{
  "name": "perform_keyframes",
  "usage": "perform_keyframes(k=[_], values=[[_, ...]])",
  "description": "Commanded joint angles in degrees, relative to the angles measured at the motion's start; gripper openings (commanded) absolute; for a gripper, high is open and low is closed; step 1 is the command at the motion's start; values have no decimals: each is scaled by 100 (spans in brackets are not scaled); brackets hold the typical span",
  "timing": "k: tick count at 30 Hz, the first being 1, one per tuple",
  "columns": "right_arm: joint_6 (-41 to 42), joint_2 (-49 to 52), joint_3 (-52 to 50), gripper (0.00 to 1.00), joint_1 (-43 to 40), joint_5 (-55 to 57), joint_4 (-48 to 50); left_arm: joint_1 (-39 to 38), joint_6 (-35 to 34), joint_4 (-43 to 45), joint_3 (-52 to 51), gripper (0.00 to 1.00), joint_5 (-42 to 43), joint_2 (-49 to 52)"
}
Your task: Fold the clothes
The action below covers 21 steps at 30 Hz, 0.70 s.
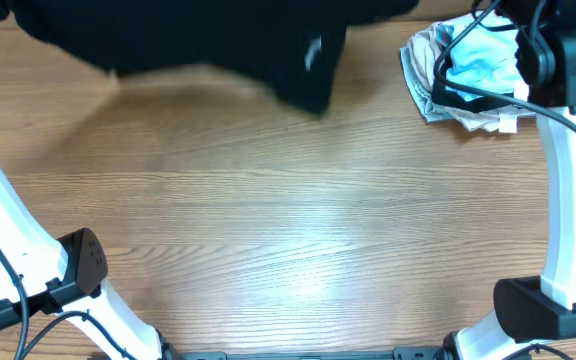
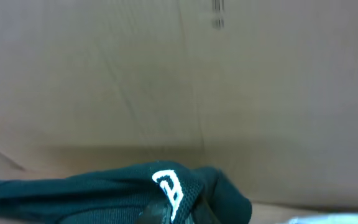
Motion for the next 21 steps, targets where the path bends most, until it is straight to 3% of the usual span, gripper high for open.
perform_keyframes(k=[1,14,19,21], values=[[-85,-243,216,4,-68,317,-79,74,76,-20,116,4,-164,-238],[-278,966,162,4,-59,-76,-2240,-140,328,-2041,-739,4,-44,756],[-66,1071,-76,4,-61,-195,-2889,-210,345,-2035,-1687,4,188,728],[144,1071,-81,4,-61,-201,-3314,-280,350,-2035,-2153,4,-79,579]])
